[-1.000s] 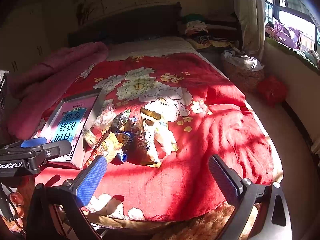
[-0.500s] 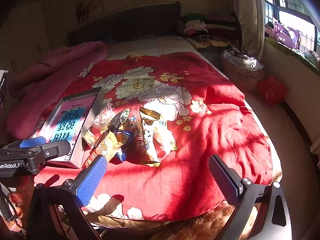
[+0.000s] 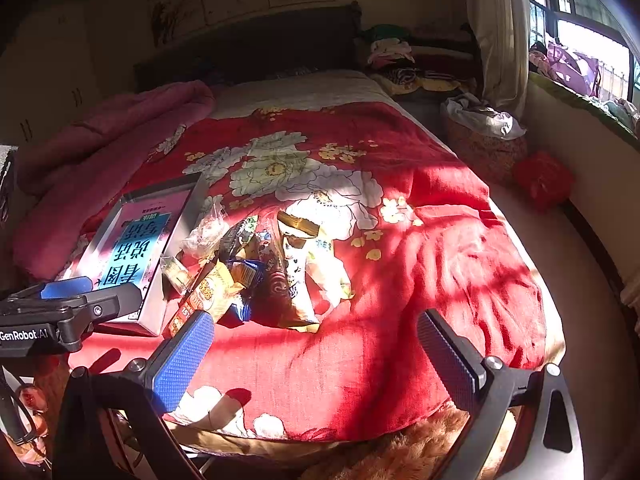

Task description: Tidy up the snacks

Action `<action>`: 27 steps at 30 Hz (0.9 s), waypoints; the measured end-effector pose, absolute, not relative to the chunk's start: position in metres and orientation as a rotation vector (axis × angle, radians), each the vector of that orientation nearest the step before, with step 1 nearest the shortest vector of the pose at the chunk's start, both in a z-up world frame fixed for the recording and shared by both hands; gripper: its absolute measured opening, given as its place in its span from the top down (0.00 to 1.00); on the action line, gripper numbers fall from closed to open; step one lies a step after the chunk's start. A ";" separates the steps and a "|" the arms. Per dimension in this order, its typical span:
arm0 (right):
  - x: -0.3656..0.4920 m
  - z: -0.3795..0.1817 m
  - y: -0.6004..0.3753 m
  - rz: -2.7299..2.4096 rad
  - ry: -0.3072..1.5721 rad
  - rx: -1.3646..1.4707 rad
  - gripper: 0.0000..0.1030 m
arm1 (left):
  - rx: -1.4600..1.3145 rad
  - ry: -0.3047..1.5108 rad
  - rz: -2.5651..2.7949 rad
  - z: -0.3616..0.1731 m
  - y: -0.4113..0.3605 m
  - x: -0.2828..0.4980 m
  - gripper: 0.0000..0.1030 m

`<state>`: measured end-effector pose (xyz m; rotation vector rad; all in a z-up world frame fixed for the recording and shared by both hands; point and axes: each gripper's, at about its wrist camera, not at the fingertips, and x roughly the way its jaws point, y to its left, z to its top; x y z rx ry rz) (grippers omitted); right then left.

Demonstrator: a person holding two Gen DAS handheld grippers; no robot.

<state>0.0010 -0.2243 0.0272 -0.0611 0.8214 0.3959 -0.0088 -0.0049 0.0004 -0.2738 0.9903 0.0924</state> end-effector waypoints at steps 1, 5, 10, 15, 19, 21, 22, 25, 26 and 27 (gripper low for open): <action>0.001 0.027 -0.224 0.397 0.822 -0.060 0.00 | -0.274 0.993 0.093 -0.001 -0.005 -0.008 0.01; 0.002 0.025 -0.225 0.396 0.824 -0.061 0.00 | -0.272 1.006 0.093 -0.005 -0.004 -0.006 0.01; 0.004 0.019 -0.226 0.397 0.835 -0.057 0.00 | -0.261 1.036 0.090 -0.014 -0.003 -0.001 0.01; 0.010 0.014 -0.223 0.397 0.852 -0.057 0.00 | -0.259 1.080 0.075 -0.026 0.001 0.007 0.01; 0.017 0.009 -0.223 0.392 0.869 -0.049 0.00 | -0.242 1.114 0.015 -0.035 -0.002 0.016 0.01; 0.021 0.005 -0.224 0.389 0.881 -0.046 0.00 | -0.216 1.123 -0.021 -0.038 -0.008 0.020 0.01; 0.023 0.003 -0.225 0.388 0.889 -0.045 0.00 | -0.201 1.122 -0.035 -0.039 -0.011 0.021 0.02; 0.032 -0.003 -0.227 0.391 0.922 -0.036 0.00 | -0.161 1.134 -0.079 -0.041 -0.018 0.028 0.07; 0.035 -0.005 -0.228 0.397 0.931 -0.025 0.00 | -0.156 1.138 -0.094 -0.042 -0.020 0.030 0.07; 0.037 -0.006 -0.228 0.408 0.935 -0.015 0.00 | -0.149 1.143 -0.102 -0.043 -0.021 0.032 0.07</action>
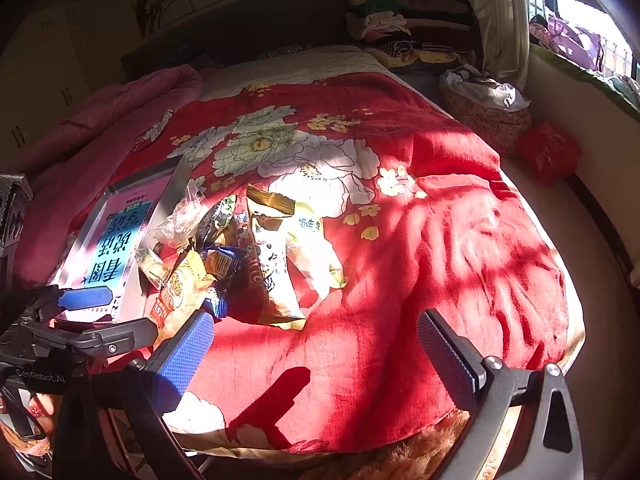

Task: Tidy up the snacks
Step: 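Grasp the orange rice-cracker bag with the left tool while the right tool grasps a white-gold snack bag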

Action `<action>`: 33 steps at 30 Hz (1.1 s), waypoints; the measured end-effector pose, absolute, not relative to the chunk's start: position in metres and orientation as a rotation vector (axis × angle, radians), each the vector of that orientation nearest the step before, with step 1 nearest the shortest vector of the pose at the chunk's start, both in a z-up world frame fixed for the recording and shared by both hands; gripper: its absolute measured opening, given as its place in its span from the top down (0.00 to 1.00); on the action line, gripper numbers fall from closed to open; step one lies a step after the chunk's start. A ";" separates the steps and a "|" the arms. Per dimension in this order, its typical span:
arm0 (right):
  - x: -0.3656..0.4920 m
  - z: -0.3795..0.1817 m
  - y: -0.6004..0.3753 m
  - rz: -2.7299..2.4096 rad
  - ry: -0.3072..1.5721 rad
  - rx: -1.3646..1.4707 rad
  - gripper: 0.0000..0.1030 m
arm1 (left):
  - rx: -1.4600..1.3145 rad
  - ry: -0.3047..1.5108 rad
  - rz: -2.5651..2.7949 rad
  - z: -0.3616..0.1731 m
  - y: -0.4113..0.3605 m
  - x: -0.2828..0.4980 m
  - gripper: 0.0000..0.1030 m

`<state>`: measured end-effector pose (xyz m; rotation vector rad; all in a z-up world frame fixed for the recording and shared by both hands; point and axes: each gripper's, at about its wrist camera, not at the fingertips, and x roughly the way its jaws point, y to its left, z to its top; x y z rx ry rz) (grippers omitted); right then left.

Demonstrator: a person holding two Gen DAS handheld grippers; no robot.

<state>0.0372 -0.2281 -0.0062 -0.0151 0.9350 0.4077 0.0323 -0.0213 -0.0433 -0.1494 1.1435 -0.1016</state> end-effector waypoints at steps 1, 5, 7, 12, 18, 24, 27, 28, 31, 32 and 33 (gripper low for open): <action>0.039 -0.007 -0.229 0.416 0.937 -0.011 0.00 | -0.141 1.147 -0.106 -0.045 -0.022 0.034 0.07; 0.049 -0.012 -0.223 0.470 0.956 -0.011 0.03 | -0.117 1.167 -0.123 -0.051 -0.024 0.042 0.20; 0.055 -0.018 -0.217 0.493 0.975 -0.037 0.12 | -0.117 1.187 -0.141 -0.055 -0.025 0.045 0.26; 0.068 -0.033 -0.204 0.537 1.029 -0.049 0.36 | -0.086 1.188 -0.151 -0.060 -0.027 0.047 0.28; 0.074 -0.038 -0.195 0.582 1.024 -0.039 0.56 | -0.067 1.182 -0.168 -0.061 -0.033 0.052 0.42; 0.078 -0.045 -0.186 0.589 1.030 -0.071 0.76 | -0.072 1.196 -0.180 -0.066 -0.036 0.058 0.53; 0.078 -0.045 -0.188 0.599 1.017 -0.057 0.82 | -0.086 1.197 -0.184 -0.068 -0.034 0.059 0.57; 0.078 -0.044 -0.190 0.601 1.012 -0.047 0.83 | -0.095 1.193 -0.186 -0.067 -0.033 0.059 0.58; 0.076 -0.039 -0.196 0.604 0.989 -0.021 0.85 | -0.143 1.182 -0.199 -0.065 -0.026 0.058 0.62; 0.075 -0.037 -0.197 0.608 0.982 -0.013 0.85 | -0.160 1.177 -0.203 -0.064 -0.024 0.058 0.64; 0.074 -0.034 -0.198 0.614 0.975 -0.004 0.85 | -0.175 1.169 -0.206 -0.061 -0.022 0.057 0.66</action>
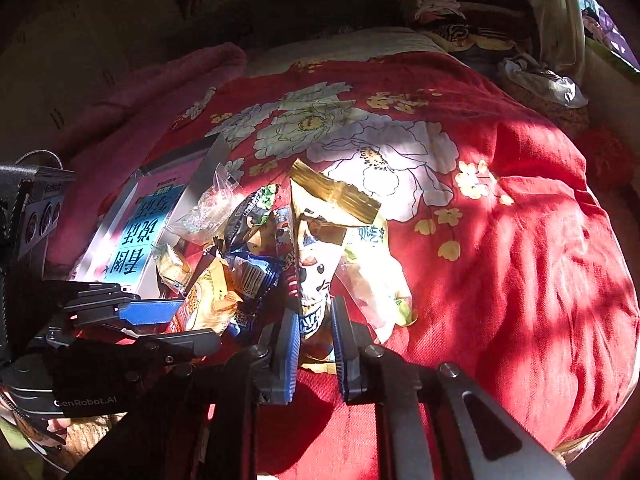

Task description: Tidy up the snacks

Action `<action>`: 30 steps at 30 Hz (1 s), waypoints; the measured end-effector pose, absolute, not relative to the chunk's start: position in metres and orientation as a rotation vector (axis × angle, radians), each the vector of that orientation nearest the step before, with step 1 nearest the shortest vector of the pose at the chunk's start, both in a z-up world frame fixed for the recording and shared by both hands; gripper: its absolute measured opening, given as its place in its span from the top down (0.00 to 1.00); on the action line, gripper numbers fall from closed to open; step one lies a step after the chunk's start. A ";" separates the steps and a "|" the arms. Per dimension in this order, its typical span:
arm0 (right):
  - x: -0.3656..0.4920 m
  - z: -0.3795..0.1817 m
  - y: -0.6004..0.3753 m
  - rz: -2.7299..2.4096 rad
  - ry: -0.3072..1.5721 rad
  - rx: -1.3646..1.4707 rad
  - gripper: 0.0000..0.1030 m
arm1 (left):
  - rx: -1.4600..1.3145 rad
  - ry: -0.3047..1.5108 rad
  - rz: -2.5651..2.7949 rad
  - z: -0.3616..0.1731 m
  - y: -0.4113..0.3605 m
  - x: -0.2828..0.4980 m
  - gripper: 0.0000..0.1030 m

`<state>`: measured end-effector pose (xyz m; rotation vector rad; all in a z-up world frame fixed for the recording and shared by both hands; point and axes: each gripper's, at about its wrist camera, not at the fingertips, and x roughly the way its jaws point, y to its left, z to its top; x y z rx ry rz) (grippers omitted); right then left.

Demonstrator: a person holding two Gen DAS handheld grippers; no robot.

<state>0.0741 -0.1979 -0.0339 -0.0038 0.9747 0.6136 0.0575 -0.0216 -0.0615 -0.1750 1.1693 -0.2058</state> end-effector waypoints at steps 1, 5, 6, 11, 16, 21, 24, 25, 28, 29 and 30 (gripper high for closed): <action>0.073 -0.031 -0.199 0.617 0.965 0.003 0.87 | -0.185 1.161 -0.207 -0.059 -0.020 0.057 0.66; 0.069 -0.021 -0.198 0.629 0.938 0.012 0.87 | -0.215 1.128 -0.216 -0.050 -0.014 0.057 0.66; 0.070 -0.022 -0.197 0.630 0.942 0.008 0.87 | -0.219 1.128 -0.215 -0.050 -0.013 0.057 0.66; 0.074 -0.035 -0.191 0.619 1.002 -0.027 0.86 | -0.229 1.150 -0.204 -0.058 -0.009 0.057 0.66; 0.076 -0.052 -0.186 0.596 1.060 -0.071 0.74 | -0.237 1.146 -0.212 -0.058 -0.009 0.055 0.66; 0.079 -0.069 -0.182 0.597 1.097 -0.087 0.73 | -0.248 1.135 -0.212 -0.055 -0.006 0.054 0.66; 0.078 -0.068 -0.185 0.612 1.083 -0.068 0.73 | -0.256 1.128 -0.208 -0.051 -0.003 0.052 0.66; 0.077 -0.067 -0.186 0.612 1.079 -0.056 0.74 | -0.261 1.123 -0.207 -0.049 -0.002 0.052 0.66; 0.073 -0.055 -0.191 0.622 1.048 -0.019 0.74 | -0.271 1.105 -0.202 -0.043 0.001 0.051 0.66; 0.071 -0.050 -0.191 0.627 1.034 -0.016 0.74 | -0.275 1.099 -0.201 -0.040 0.003 0.051 0.66; 0.069 -0.045 -0.190 0.634 1.021 -0.014 0.74 | -0.279 1.094 -0.198 -0.038 0.004 0.051 0.66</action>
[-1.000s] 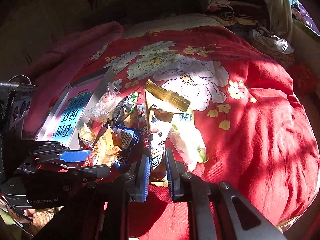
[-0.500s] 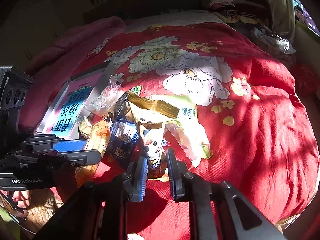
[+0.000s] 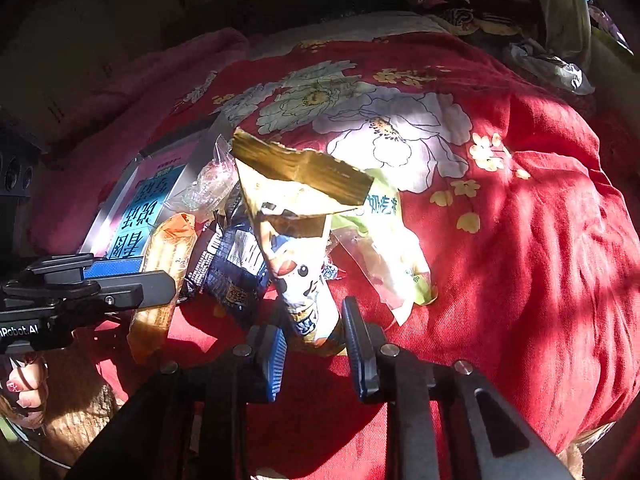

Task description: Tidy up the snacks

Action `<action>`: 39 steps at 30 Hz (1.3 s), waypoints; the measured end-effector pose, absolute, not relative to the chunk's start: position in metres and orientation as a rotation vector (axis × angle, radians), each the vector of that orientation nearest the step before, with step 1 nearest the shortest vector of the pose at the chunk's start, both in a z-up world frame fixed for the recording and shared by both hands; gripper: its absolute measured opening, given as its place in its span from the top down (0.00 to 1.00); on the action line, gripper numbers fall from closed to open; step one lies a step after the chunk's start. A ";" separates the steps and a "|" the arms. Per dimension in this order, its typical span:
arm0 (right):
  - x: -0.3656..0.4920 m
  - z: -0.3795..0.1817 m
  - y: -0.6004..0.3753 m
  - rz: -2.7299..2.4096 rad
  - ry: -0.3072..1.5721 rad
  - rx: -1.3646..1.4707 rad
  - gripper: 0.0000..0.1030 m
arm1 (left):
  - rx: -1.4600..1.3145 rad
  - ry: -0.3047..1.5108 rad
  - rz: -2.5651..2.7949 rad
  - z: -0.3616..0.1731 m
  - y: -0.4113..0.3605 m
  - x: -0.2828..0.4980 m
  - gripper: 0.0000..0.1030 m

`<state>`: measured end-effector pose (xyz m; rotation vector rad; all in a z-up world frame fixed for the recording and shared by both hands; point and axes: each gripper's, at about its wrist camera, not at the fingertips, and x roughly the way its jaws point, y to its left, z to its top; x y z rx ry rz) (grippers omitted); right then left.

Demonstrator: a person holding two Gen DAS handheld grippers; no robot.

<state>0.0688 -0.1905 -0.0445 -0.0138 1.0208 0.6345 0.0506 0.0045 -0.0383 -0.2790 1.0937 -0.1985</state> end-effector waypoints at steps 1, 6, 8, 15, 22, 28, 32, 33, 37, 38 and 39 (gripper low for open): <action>0.067 -0.040 -0.189 0.643 1.013 -0.011 0.74 | -0.284 1.087 -0.195 -0.036 0.007 0.050 0.66; 0.060 -0.017 -0.176 0.692 0.977 0.003 0.74 | -0.317 1.056 -0.171 -0.026 0.023 0.047 0.66; 0.059 -0.011 -0.169 0.718 0.968 0.012 0.74 | -0.328 1.043 -0.158 -0.022 0.030 0.044 0.66; 0.048 0.000 -0.131 0.804 0.952 -0.009 0.74 | -0.366 1.004 -0.078 -0.013 0.067 0.033 0.66; 0.030 -0.007 -0.083 0.900 0.977 -0.072 0.74 | -0.419 0.985 0.021 -0.014 0.114 0.015 0.66; 0.018 -0.015 -0.049 0.962 0.997 -0.129 0.74 | -0.438 0.979 0.100 -0.020 0.144 0.001 0.66; 0.018 -0.023 -0.033 0.979 1.022 -0.155 0.74 | -0.444 0.984 0.137 -0.027 0.155 -0.004 0.66; 0.017 -0.026 -0.030 0.980 1.028 -0.164 0.74 | -0.446 0.986 0.144 -0.029 0.158 -0.006 0.66; 0.014 -0.034 -0.018 0.986 1.056 -0.190 0.74 | -0.436 0.999 0.173 -0.036 0.164 -0.009 0.66; 0.014 -0.036 -0.016 0.986 1.060 -0.197 0.74 | -0.435 1.003 0.180 -0.038 0.166 -0.011 0.66; 0.013 -0.037 -0.013 0.987 1.065 -0.203 0.74 | -0.441 1.009 0.185 -0.041 0.168 -0.012 0.66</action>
